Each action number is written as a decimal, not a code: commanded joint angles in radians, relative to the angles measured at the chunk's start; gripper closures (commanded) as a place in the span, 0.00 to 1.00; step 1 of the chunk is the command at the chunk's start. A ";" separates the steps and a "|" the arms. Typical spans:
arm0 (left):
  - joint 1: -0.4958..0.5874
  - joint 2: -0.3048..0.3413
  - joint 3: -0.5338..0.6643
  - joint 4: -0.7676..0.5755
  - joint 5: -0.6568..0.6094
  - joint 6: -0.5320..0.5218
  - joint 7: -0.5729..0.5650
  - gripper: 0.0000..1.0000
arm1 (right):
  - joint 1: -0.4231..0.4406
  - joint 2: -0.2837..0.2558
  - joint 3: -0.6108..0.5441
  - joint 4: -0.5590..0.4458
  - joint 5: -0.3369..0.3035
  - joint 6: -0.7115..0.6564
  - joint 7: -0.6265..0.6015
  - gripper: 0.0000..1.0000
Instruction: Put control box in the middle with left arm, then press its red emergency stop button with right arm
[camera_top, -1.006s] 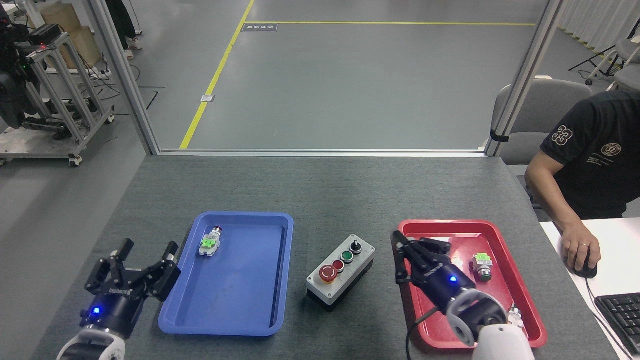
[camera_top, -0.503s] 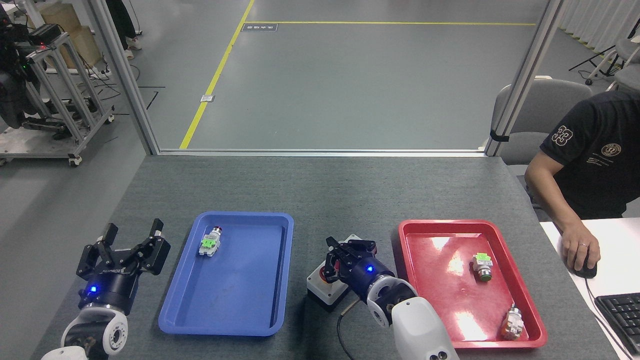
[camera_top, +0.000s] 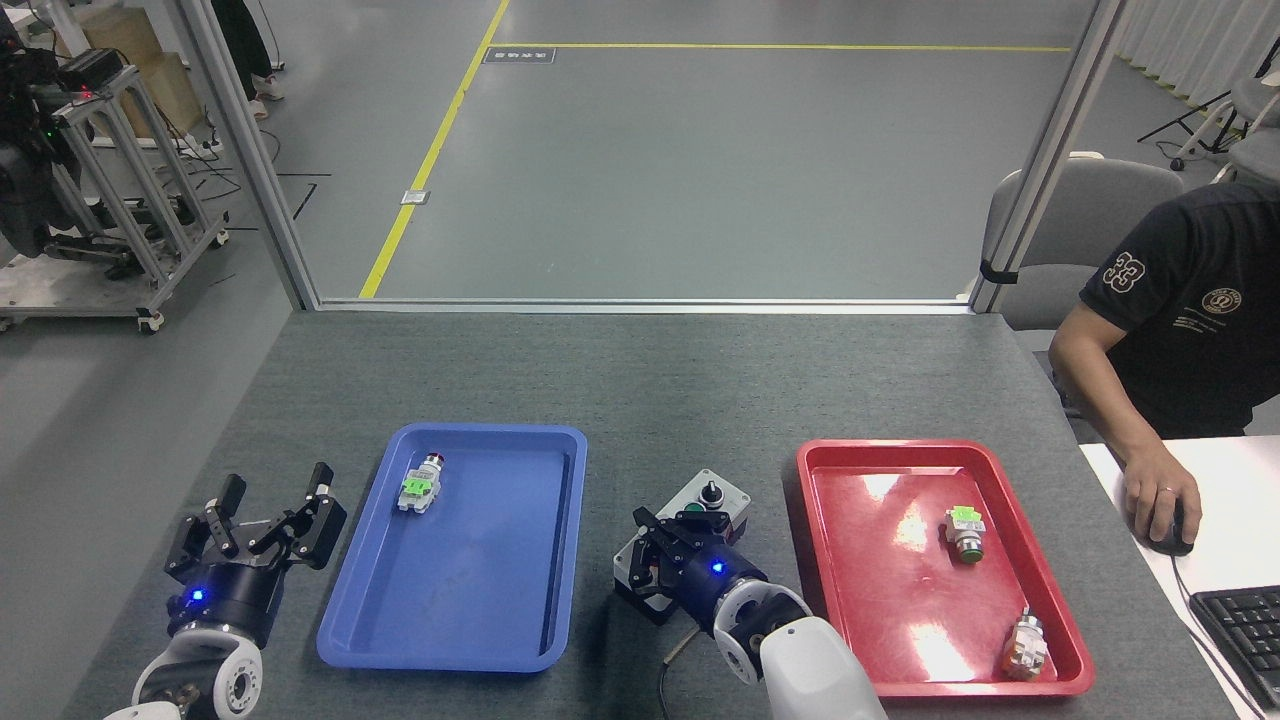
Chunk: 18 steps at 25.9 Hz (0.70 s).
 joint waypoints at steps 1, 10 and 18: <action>0.012 -0.043 -0.001 -0.005 0.002 -0.032 0.017 0.01 | 0.008 -0.001 0.001 0.022 0.001 -0.002 0.021 1.00; 0.003 -0.135 0.005 -0.005 0.002 -0.072 0.000 0.01 | -0.002 0.022 -0.031 -0.055 -0.026 0.004 0.018 0.85; 0.006 -0.131 0.017 0.005 0.002 -0.070 -0.003 0.01 | -0.002 -0.032 -0.456 -0.208 -0.049 -0.030 0.021 0.00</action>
